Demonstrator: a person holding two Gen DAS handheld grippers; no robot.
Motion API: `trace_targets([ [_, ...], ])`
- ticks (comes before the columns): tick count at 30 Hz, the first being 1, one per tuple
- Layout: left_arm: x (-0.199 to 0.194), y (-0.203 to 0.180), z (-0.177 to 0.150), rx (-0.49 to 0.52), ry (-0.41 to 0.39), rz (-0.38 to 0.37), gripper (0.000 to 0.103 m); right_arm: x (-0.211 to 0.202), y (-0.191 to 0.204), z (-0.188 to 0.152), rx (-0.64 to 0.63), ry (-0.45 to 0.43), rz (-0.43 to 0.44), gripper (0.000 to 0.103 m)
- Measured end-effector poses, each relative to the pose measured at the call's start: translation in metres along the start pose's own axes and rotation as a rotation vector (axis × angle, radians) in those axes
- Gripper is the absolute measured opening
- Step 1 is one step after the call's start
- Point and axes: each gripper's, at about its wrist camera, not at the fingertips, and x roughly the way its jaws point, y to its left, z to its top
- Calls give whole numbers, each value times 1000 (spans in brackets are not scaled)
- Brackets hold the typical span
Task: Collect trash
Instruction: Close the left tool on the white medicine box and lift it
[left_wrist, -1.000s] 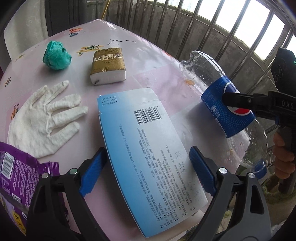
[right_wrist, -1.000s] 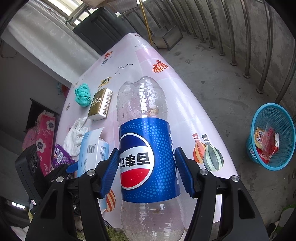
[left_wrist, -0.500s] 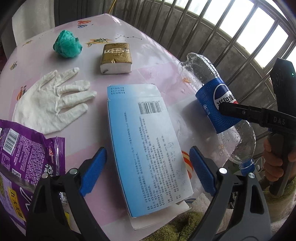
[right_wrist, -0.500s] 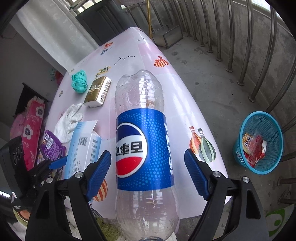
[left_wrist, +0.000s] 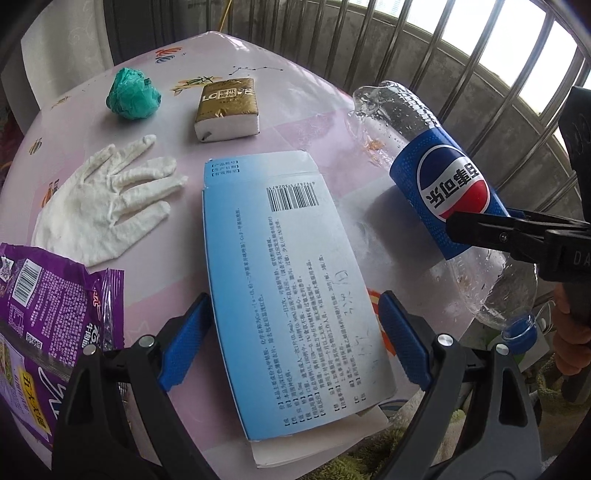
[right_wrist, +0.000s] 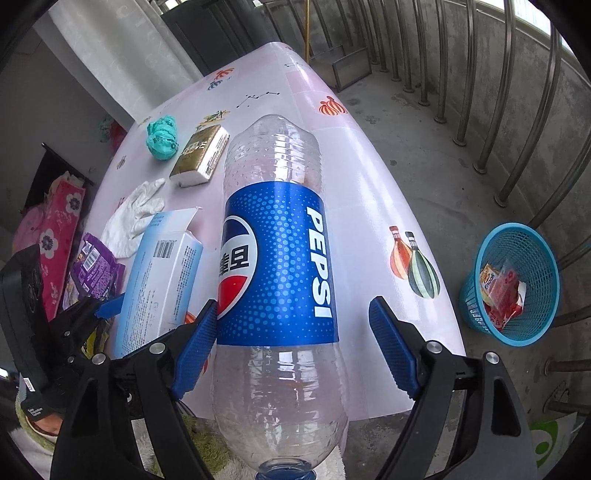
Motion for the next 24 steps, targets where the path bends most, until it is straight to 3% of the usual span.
trace_targets([
  [12,0,-7,1,26,-11,59,81,2,9,-5,-44,9,5,80],
  [24,1,-7,1,31,-13,68,80,9,3,-6,18,26,57,65],
])
